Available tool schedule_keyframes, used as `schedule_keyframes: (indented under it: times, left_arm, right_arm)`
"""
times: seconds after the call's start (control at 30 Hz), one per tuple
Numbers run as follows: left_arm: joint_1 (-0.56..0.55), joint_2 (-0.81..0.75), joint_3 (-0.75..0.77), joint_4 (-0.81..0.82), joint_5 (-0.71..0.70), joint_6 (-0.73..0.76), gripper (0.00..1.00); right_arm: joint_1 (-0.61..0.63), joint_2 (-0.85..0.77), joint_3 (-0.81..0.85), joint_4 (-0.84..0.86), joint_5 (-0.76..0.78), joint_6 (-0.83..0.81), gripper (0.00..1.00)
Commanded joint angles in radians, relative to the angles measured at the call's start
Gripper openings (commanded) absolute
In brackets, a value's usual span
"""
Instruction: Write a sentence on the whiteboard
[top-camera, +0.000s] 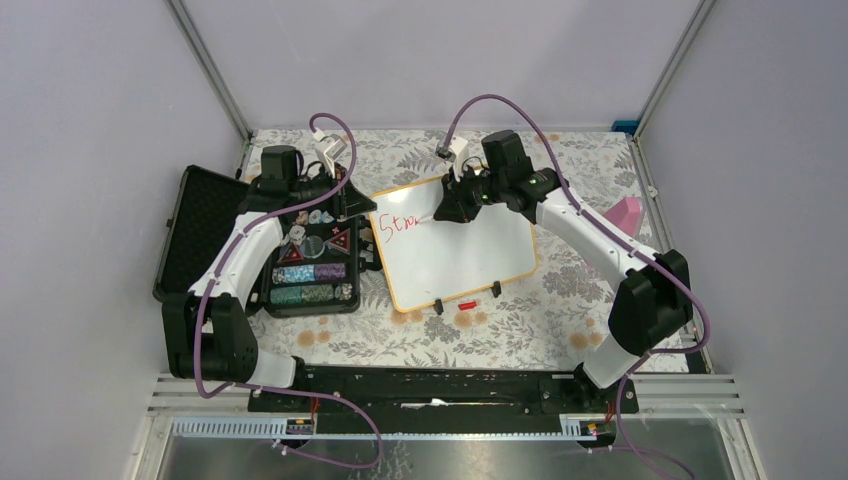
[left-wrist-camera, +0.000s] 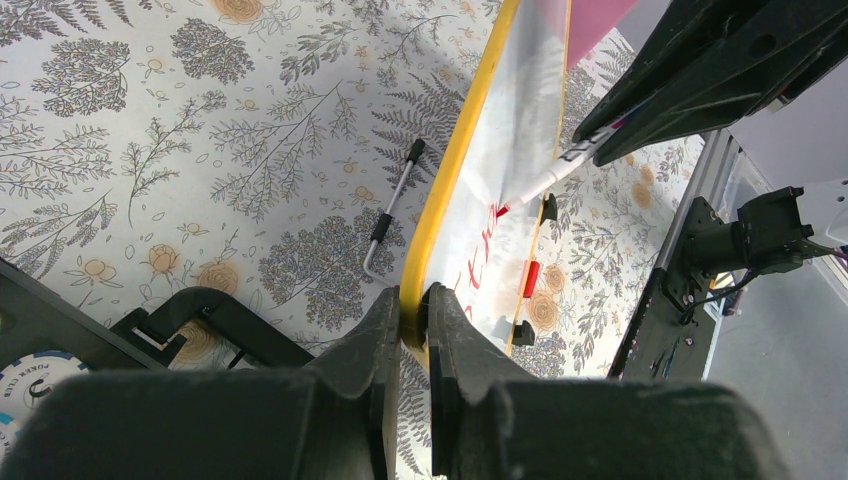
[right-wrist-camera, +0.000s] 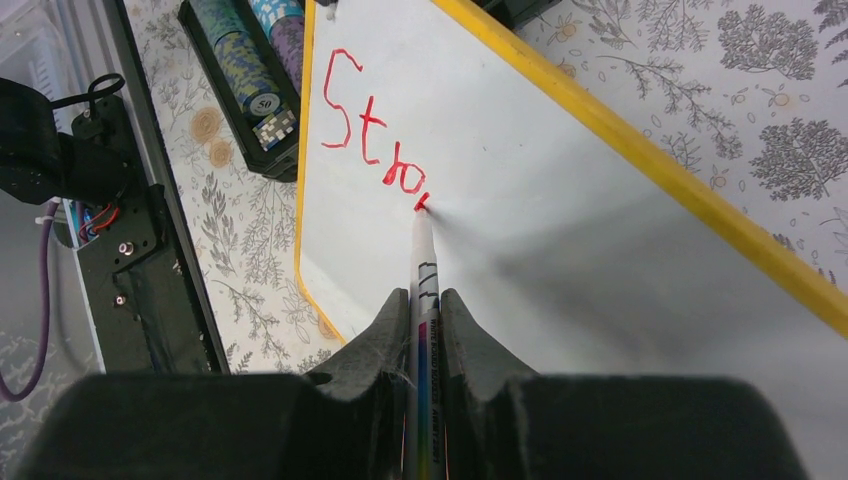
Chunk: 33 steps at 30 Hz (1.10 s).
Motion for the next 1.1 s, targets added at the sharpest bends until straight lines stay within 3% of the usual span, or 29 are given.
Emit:
schedule_keyframes:
  times: [0.0,1.07]
  left_arm:
    - [-0.026,-0.008,-0.011,-0.027,-0.019,0.047,0.0]
    - [-0.026,-0.005,-0.004,-0.028,-0.02,0.044,0.0]
  right_arm:
    - [-0.018,0.006,0.061,0.032,0.052,0.001,0.0]
    - [-0.033,-0.018,-0.02,0.029,0.029,-0.01,0.0]
